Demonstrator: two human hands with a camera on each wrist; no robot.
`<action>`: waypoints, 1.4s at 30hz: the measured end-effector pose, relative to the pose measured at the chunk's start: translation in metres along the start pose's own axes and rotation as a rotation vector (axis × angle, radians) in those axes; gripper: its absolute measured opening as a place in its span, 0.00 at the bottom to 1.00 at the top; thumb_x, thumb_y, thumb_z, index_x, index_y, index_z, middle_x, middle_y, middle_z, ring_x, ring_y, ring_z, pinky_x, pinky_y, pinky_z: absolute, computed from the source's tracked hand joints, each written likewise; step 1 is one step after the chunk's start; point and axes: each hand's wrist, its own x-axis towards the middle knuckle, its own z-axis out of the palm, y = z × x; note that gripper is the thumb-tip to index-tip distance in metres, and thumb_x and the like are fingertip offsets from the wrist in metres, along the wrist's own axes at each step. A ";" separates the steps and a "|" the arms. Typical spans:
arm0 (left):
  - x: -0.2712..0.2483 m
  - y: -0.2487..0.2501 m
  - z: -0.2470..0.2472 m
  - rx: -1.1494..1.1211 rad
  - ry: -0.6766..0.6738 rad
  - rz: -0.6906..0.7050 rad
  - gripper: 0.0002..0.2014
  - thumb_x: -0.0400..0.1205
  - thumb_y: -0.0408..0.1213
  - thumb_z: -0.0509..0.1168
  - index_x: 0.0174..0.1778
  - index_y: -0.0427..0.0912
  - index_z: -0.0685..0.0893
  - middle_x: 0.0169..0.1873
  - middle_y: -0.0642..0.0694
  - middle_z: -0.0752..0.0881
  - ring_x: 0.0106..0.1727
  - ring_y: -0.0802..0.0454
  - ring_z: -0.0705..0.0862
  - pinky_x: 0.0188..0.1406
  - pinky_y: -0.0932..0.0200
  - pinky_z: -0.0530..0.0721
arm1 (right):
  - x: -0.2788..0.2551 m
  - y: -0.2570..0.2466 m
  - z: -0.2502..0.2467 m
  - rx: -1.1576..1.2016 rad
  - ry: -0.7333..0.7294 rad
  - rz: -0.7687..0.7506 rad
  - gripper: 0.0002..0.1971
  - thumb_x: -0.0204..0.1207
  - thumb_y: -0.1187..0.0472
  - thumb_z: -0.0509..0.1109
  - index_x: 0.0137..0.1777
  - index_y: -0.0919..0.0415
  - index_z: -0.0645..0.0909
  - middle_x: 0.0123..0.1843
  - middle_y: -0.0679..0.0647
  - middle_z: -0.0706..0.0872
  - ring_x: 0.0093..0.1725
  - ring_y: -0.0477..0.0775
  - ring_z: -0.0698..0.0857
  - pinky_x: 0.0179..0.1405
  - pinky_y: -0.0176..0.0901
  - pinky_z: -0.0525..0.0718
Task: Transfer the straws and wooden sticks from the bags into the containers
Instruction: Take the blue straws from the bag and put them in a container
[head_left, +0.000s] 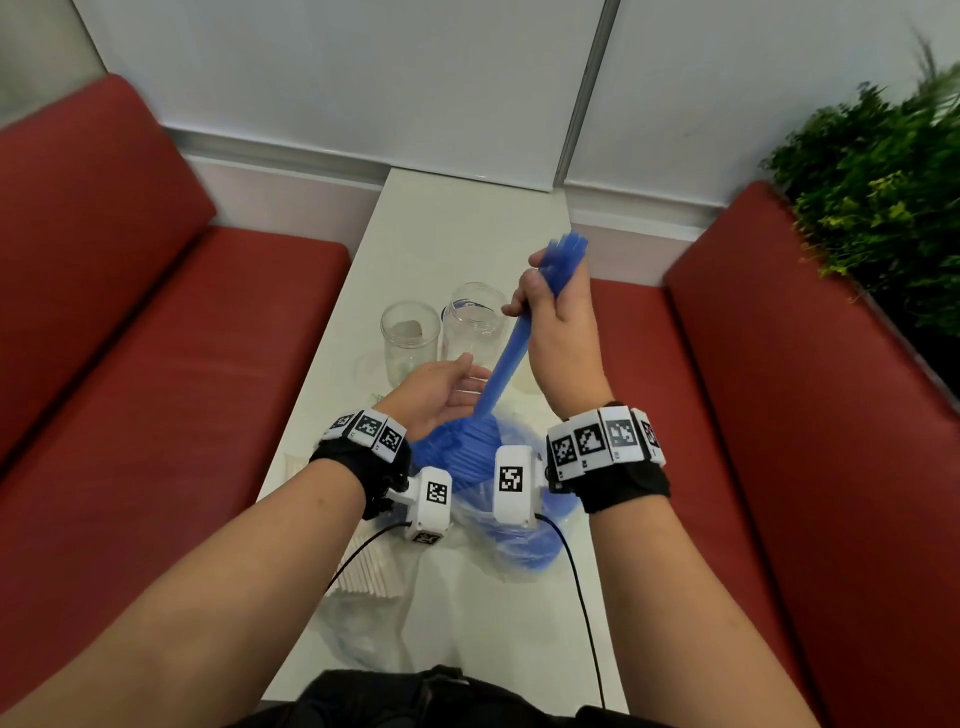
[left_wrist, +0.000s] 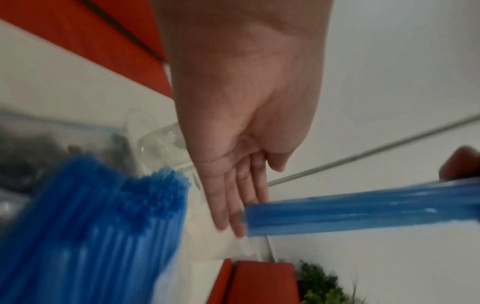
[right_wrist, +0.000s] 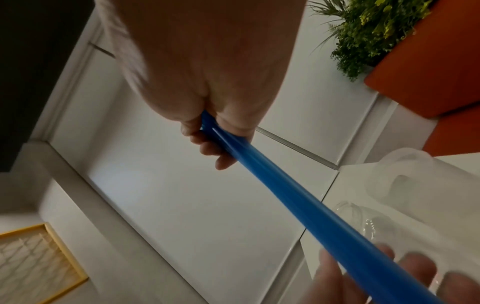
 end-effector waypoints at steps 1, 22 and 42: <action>0.000 0.001 0.003 -0.089 -0.051 -0.061 0.27 0.88 0.52 0.56 0.63 0.29 0.82 0.57 0.31 0.87 0.59 0.36 0.87 0.66 0.41 0.82 | -0.001 -0.004 0.000 0.021 0.000 -0.005 0.06 0.90 0.70 0.57 0.63 0.61 0.71 0.45 0.58 0.76 0.42 0.54 0.78 0.51 0.42 0.85; 0.004 0.007 0.038 -0.283 -0.087 -0.323 0.18 0.86 0.51 0.61 0.40 0.39 0.76 0.25 0.49 0.73 0.21 0.60 0.68 0.11 0.71 0.60 | 0.015 -0.006 -0.022 -0.102 -0.192 0.191 0.09 0.90 0.59 0.64 0.51 0.64 0.79 0.35 0.53 0.84 0.44 0.53 0.88 0.57 0.50 0.88; 0.037 0.007 0.014 1.236 -0.178 0.283 0.11 0.79 0.47 0.72 0.51 0.44 0.90 0.46 0.50 0.88 0.48 0.53 0.85 0.48 0.64 0.81 | 0.118 0.082 -0.061 -0.449 0.170 0.354 0.08 0.83 0.66 0.69 0.52 0.73 0.83 0.45 0.69 0.88 0.37 0.57 0.86 0.42 0.42 0.85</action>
